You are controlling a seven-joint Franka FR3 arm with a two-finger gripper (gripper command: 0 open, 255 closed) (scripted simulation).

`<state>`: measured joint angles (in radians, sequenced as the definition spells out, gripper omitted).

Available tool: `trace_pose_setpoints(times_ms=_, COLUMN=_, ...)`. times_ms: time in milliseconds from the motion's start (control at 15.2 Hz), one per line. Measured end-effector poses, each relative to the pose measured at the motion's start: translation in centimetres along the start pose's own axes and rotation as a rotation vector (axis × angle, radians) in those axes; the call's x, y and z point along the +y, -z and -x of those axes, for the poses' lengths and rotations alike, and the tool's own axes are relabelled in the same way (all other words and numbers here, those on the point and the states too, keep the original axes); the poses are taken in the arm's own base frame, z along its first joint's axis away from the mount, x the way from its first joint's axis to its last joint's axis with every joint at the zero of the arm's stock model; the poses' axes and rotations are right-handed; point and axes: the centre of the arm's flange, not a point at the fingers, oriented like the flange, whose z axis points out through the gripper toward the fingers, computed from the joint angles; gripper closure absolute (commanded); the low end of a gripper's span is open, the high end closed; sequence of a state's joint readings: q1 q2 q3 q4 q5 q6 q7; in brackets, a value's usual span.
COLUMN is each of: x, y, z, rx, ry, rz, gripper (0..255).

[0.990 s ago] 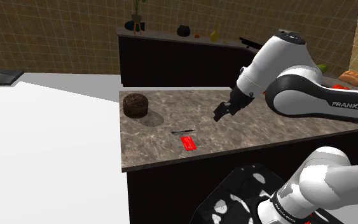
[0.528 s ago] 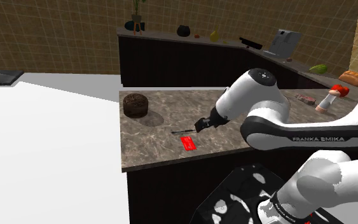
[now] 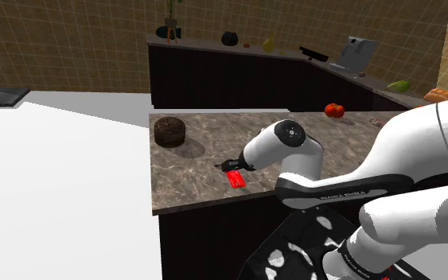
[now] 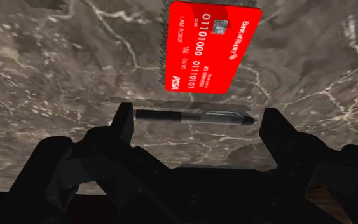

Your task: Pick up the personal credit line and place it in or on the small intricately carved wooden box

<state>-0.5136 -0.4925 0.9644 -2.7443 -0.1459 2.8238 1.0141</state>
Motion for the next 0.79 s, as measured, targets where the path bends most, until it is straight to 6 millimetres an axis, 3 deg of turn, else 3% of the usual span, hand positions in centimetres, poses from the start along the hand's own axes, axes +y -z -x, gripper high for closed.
trace_pose_setpoints(times_ms=462, x=-0.3, y=-3.8, z=0.1, rx=0.005, ry=-0.007, rz=-0.001, gripper=0)
trace_pose_setpoints(times_ms=792, x=-0.2, y=-4.1, z=0.1, rx=0.004, ry=-0.007, rz=-0.002, gripper=0)
